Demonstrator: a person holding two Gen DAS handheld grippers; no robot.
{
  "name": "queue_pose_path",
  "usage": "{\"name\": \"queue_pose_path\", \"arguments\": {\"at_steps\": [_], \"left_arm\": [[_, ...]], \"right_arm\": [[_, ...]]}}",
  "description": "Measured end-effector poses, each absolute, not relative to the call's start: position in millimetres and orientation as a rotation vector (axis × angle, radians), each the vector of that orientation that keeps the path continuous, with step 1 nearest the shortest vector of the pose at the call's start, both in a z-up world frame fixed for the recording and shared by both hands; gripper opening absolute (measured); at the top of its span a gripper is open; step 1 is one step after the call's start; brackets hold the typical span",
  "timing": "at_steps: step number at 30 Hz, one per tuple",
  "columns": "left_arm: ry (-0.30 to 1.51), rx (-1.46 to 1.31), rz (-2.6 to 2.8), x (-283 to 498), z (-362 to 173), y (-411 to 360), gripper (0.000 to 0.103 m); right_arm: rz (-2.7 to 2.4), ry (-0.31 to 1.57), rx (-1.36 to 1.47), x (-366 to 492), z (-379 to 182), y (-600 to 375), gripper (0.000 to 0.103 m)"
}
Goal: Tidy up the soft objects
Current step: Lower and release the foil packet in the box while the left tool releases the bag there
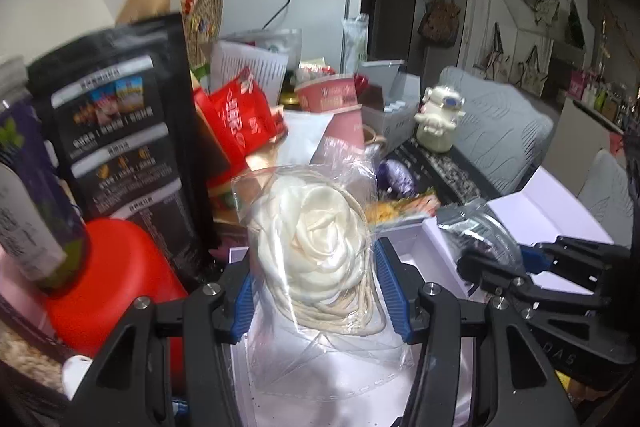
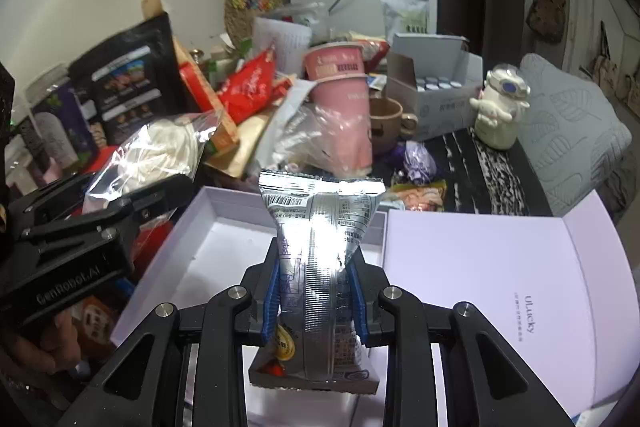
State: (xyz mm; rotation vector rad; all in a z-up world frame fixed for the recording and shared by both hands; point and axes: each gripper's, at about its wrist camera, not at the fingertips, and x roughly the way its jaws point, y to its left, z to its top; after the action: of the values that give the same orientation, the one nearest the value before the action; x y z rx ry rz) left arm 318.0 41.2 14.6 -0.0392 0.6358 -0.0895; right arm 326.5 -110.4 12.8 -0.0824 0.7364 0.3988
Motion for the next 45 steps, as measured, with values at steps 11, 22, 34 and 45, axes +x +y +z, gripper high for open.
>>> {"name": "queue_pose_path", "arguments": {"at_steps": [11, 22, 34, 45], "left_arm": [[0.718, 0.006, -0.034, 338.4, -17.0, 41.9, 0.055], [0.868, -0.007, -0.013, 356.2, -42.2, 40.1, 0.076], [0.832, -0.005, 0.001, 347.4, -28.5, 38.3, 0.077], [0.756, 0.015, 0.000, 324.5, 5.1, 32.0, 0.077]], "right_arm": [[0.367, 0.795, -0.072, 343.5, -11.1, -110.2, 0.030], [0.348, 0.812, -0.085, 346.0, -20.1, -110.9, 0.051], [0.334, 0.804, -0.080, 339.0, -14.4, -115.3, 0.055], [0.335, 0.753, -0.084, 318.2, 12.2, -117.3, 0.055]]}}
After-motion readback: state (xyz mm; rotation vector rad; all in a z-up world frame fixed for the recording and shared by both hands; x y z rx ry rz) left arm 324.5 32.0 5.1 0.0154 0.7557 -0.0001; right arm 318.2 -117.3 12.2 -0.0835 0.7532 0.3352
